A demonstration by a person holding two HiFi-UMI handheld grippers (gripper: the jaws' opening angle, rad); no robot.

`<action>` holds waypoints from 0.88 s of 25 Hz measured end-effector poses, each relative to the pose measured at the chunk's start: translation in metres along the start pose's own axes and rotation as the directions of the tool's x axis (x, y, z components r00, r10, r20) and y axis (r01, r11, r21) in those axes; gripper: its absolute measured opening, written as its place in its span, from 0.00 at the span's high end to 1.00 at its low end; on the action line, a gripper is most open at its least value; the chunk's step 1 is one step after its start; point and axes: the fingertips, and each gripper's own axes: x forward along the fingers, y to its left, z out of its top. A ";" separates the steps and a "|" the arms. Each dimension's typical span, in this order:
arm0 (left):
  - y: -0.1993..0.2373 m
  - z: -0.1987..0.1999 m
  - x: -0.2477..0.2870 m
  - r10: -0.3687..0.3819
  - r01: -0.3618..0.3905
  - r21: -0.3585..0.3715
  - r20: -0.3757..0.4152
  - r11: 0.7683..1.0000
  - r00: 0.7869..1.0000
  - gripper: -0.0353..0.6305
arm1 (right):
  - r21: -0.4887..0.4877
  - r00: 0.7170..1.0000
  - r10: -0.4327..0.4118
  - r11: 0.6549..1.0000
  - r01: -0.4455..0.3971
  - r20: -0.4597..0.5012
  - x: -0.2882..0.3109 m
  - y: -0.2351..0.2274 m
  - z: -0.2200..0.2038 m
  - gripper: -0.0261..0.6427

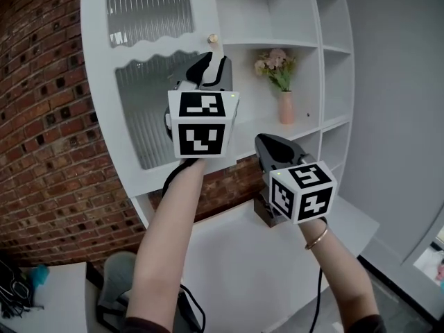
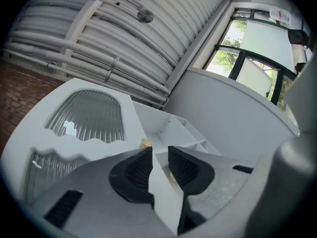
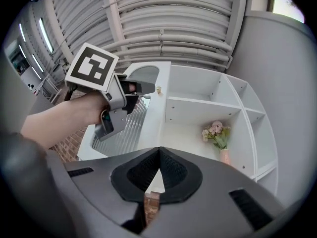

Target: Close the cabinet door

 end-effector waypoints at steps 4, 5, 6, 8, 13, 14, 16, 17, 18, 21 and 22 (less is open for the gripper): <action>-0.008 -0.016 -0.022 -0.038 0.037 -0.056 -0.014 0.998 0.999 0.82 | -0.008 1.000 -0.019 1.000 0.020 0.004 -0.012 0.000 0.006 0.96; -0.011 -0.021 -0.028 -0.047 0.046 -0.066 -0.021 0.997 0.999 0.82 | -0.012 1.000 -0.024 1.000 0.024 0.003 -0.015 0.001 0.007 0.96; -0.013 -0.026 -0.034 -0.055 0.053 -0.074 -0.027 0.996 0.998 0.82 | -0.014 1.000 -0.029 0.999 0.029 0.000 -0.018 0.002 0.006 0.96; -0.019 -0.036 -0.047 -0.069 0.065 -0.087 -0.041 0.994 0.997 0.83 | -0.017 0.999 -0.038 0.999 0.037 -0.007 -0.024 0.003 0.004 0.96; -0.037 -0.066 -0.087 -0.110 0.098 -0.142 -0.080 0.985 0.991 0.87 | -0.029 0.998 -0.053 0.998 0.052 -0.026 -0.045 0.012 -0.008 0.96; -0.041 -0.073 -0.095 -0.119 0.104 -0.157 -0.087 0.982 0.989 0.87 | -0.034 0.998 -0.055 0.998 0.054 -0.031 -0.049 0.015 -0.011 0.96; -0.050 -0.086 -0.112 -0.137 0.116 -0.188 -0.105 0.975 0.985 0.87 | -0.040 0.997 -0.056 0.998 0.054 -0.047 -0.057 0.020 -0.018 0.96; -0.055 -0.093 -0.120 -0.148 0.123 -0.203 -0.115 0.971 0.982 0.87 | -0.042 0.997 -0.056 0.998 0.054 -0.056 -0.063 0.022 -0.022 0.96; -0.060 -0.100 -0.128 -0.159 0.130 -0.217 -0.126 0.967 0.979 0.87 | -0.043 0.996 -0.058 0.998 0.055 -0.065 -0.068 0.025 -0.026 0.96; -0.074 -0.121 -0.150 -0.188 0.144 -0.254 -0.158 0.956 0.969 0.87 | -0.050 0.993 -0.065 0.997 0.061 -0.096 -0.081 0.030 -0.043 0.96; -0.079 -0.129 -0.158 -0.196 0.146 -0.267 -0.170 0.953 0.966 0.87 | -0.052 0.992 -0.069 0.997 0.064 -0.109 -0.085 0.031 -0.050 0.96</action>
